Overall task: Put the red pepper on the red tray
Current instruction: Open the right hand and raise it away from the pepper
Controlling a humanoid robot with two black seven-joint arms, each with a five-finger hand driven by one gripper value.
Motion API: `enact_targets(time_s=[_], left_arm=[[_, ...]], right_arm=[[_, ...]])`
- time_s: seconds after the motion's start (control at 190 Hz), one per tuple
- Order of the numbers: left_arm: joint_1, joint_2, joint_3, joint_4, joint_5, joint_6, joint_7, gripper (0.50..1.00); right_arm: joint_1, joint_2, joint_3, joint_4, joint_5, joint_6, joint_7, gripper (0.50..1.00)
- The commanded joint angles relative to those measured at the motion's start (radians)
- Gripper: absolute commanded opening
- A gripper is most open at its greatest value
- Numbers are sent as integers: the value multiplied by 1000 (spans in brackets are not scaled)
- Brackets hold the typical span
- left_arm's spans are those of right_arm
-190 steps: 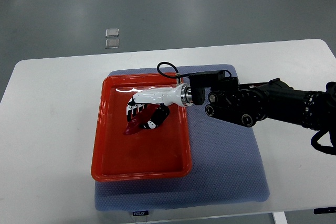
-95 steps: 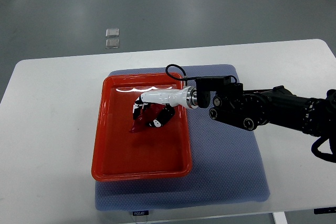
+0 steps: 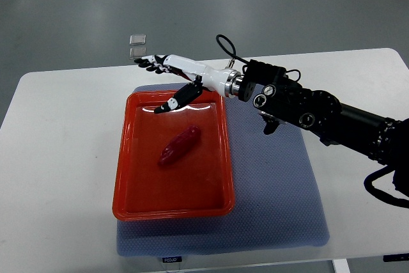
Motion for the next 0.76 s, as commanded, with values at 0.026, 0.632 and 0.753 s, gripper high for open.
enact_targets(time_s=[0.026, 0.632, 0.753], left_arm=[[-1, 0, 0, -1, 1, -1, 0, 1000], [-1, 0, 3, 0, 1, -1, 1, 1000], [-1, 0, 3, -1, 1, -1, 1, 1000]], right_arm=[[-121, -56, 206, 0, 188, 26, 2, 921], [-485, -73, 548, -16, 810, 265, 6, 921], [-483, -76, 546, -16, 810, 277, 6, 921]])
